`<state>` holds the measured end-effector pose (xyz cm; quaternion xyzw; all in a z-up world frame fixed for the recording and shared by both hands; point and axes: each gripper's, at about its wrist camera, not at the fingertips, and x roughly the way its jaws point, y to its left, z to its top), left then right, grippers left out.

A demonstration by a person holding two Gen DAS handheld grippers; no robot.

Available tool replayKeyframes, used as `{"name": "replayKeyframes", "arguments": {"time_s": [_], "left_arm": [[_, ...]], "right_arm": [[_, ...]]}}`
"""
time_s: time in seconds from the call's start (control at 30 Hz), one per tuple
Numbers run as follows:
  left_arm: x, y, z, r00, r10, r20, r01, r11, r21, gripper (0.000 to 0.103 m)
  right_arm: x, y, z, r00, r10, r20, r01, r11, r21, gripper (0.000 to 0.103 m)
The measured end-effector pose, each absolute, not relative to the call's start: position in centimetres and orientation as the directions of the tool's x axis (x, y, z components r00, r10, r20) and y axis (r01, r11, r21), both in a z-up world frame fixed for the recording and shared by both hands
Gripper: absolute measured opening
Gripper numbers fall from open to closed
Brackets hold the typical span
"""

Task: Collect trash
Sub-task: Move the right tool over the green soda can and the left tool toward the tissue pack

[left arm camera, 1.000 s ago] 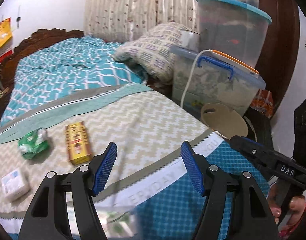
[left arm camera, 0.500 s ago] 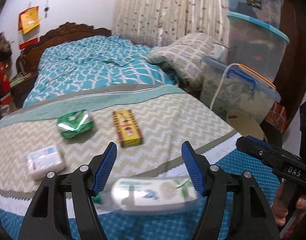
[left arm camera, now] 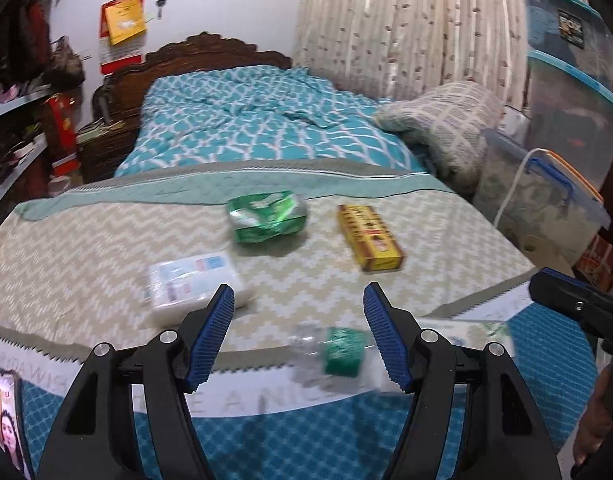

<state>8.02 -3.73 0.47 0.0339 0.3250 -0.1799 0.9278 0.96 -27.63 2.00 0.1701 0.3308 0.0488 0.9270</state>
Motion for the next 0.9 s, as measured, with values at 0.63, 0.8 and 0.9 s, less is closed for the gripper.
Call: {"name": "replayKeyframes", "arguments": {"time_s": [0.63, 0.8, 0.9], "left_arm": [[11.1, 4.4, -4.3, 0.728, -0.104, -0.677, 0.145, 0.989, 0.004, 0.067], [11.7, 5.4, -5.1, 0.712, -0.099, -0.695, 0.124, 0.992, -0.014, 0.067], [11.7, 5.5, -5.2, 0.712, -0.102, -0.695, 0.122, 0.992, -0.02, 0.067]], "right_arm": [[3.8, -22.4, 0.8, 0.713, 0.255, -0.653, -0.05, 0.948, 0.315, 0.07], [5.3, -21.5, 0.6, 0.688, 0.276, -0.671, -0.074, 0.947, 0.313, 0.07], [6.5, -21.2, 0.5, 0.669, 0.298, -0.681, -0.086, 0.941, 0.327, 0.07]]}}
